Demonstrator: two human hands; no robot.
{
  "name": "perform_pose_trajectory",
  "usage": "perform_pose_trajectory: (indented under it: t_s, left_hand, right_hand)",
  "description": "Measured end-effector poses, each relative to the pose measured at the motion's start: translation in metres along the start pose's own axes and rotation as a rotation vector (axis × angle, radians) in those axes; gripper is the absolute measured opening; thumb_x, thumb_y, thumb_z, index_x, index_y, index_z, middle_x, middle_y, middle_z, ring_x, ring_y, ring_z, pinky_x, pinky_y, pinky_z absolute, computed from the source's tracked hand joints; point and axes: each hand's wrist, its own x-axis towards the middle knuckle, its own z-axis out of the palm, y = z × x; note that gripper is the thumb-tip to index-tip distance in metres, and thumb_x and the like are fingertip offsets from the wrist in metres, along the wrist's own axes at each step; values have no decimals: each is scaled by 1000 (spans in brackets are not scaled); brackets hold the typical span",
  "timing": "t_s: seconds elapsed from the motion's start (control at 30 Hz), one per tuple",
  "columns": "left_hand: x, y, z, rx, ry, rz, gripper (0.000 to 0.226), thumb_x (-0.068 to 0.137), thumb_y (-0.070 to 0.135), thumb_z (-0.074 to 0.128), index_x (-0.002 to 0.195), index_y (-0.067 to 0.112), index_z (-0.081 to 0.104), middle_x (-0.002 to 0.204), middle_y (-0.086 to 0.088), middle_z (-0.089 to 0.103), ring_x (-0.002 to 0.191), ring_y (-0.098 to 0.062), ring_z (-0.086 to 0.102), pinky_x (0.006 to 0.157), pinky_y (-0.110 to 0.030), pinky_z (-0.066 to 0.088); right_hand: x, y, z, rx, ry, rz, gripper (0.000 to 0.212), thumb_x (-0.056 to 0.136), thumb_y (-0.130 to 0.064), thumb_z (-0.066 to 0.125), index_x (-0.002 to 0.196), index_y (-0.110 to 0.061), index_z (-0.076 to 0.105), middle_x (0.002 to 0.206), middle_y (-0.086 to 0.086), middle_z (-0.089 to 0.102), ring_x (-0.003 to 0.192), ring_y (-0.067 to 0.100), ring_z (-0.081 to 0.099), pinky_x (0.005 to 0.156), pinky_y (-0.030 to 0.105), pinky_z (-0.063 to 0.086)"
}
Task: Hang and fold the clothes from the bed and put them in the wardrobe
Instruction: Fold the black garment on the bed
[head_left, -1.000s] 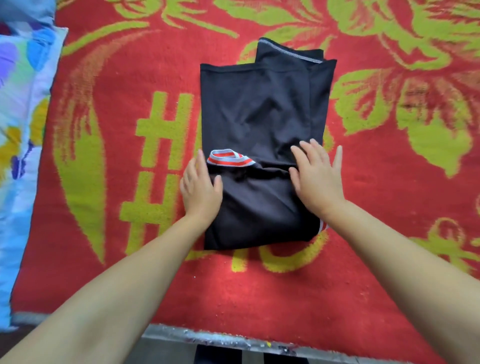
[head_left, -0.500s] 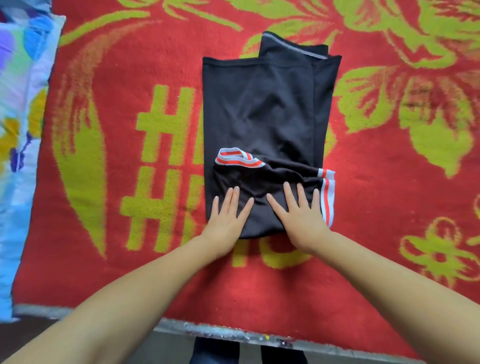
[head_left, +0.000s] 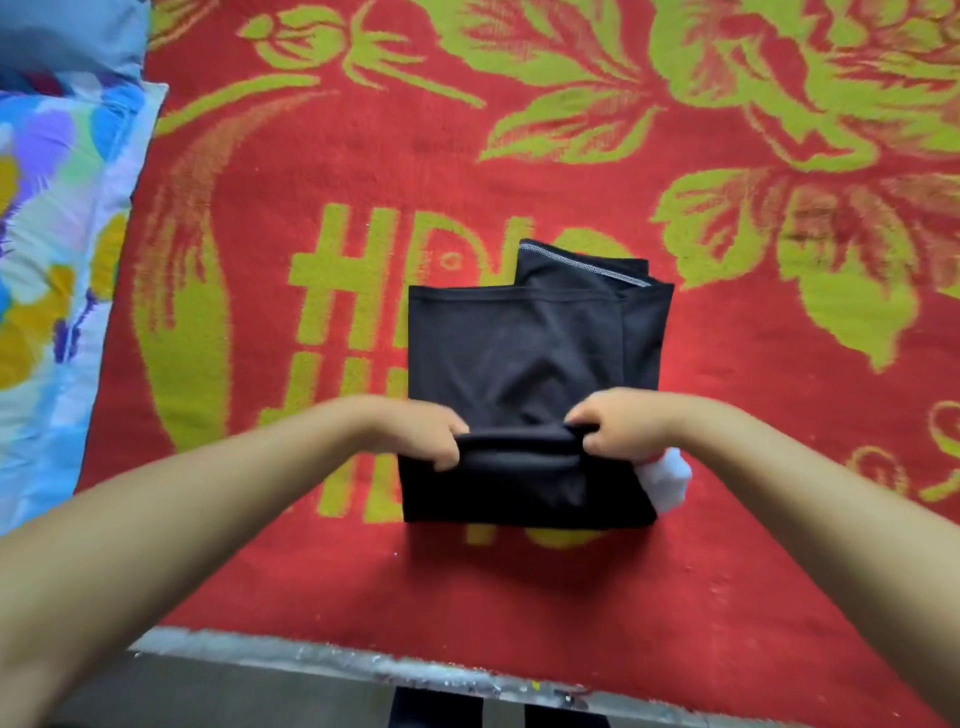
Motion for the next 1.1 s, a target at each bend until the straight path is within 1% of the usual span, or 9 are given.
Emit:
perform_pose_trajectory:
  t_s: [0.2, 0.3, 0.47, 0.6, 0.7, 0.9, 0.97, 1.03, 1.1]
  left_hand:
    - [42, -5, -40, 77, 742, -90, 30, 88, 15, 52, 118, 14, 57, 113, -11, 60, 110, -30, 54, 85, -33, 41]
    - [54, -8, 5, 491, 946, -20, 70, 93, 42, 48, 152, 18, 18, 156, -12, 21, 145, -27, 18, 115, -52, 10]
    - [69, -39, 89, 781, 606, 170, 108, 82, 57, 53, 139, 29, -35, 148, -11, -38, 137, -27, -35, 111, -62, -10]
    - [72, -51, 90, 752, 629, 19, 111, 85, 14, 56, 132, 27, -44, 147, -13, -41, 129, -26, -44, 111, -60, -8]
    - [66, -40, 84, 745, 583, 35, 102, 80, -12, 41, 144, 24, -30, 153, -17, -30, 139, -29, -33, 114, -57, -5]
    - [17, -22, 67, 341, 83, 89, 89, 79, -10, 33, 153, 32, 5, 161, -11, -1, 148, -23, 3, 119, -40, 14]
    - [-1, -21, 47, 102, -29, 121, 79, 75, -4, 34, 143, 35, 39, 131, -10, 57, 115, -22, 57, 93, -32, 48]
    - [-10, -18, 17, -87, -11, 125, 54, 66, 2, 38, 109, 19, 64, 76, -4, 57, 64, -19, 52, 56, -26, 39]
    - [-7, -14, -18, -131, 131, 90, 35, 70, -3, 42, 97, 4, 63, 67, 0, 52, 61, -14, 47, 55, -24, 33]
  right_hand:
    - [38, 20, 0, 10, 552, 347, 37, 96, -19, 41, 132, -23, 50, 134, 8, 51, 124, 30, 45, 98, 44, 37]
    - [36, 9, 41, -148, 573, 300, 59, 95, -44, 44, 149, -25, 27, 158, 9, 18, 146, 30, 9, 110, 62, 14]
    - [13, 8, 109, -420, 485, 148, 105, 58, -58, 77, 148, -24, 34, 155, 17, 23, 143, 39, 20, 100, 75, 18]
    - [18, 23, 124, -478, 427, 203, 88, 89, -25, 49, 148, -30, -16, 155, 11, -21, 143, 34, -19, 106, 71, 6]
    - [19, 12, 110, -445, 432, 213, 67, 88, -7, 30, 152, -26, 20, 158, 16, 12, 145, 41, 10, 105, 65, 27]
    - [-11, 9, 78, -201, -23, 71, 83, 86, 4, 35, 152, -37, 8, 161, 5, 0, 147, 32, -6, 114, 49, 22]
    - [-30, 9, 59, 5, -116, 6, 80, 86, 4, 31, 149, -43, 20, 154, 5, 30, 142, 31, 28, 110, 41, 34]
    - [-40, 12, 28, 170, -34, 18, 69, 88, 0, 33, 141, -44, 38, 106, -8, 67, 89, 26, 70, 78, 28, 56]
    - [-31, 20, -9, 107, 162, 23, 48, 91, -7, 42, 129, -34, 54, 93, -7, 71, 69, 27, 71, 67, 26, 55]
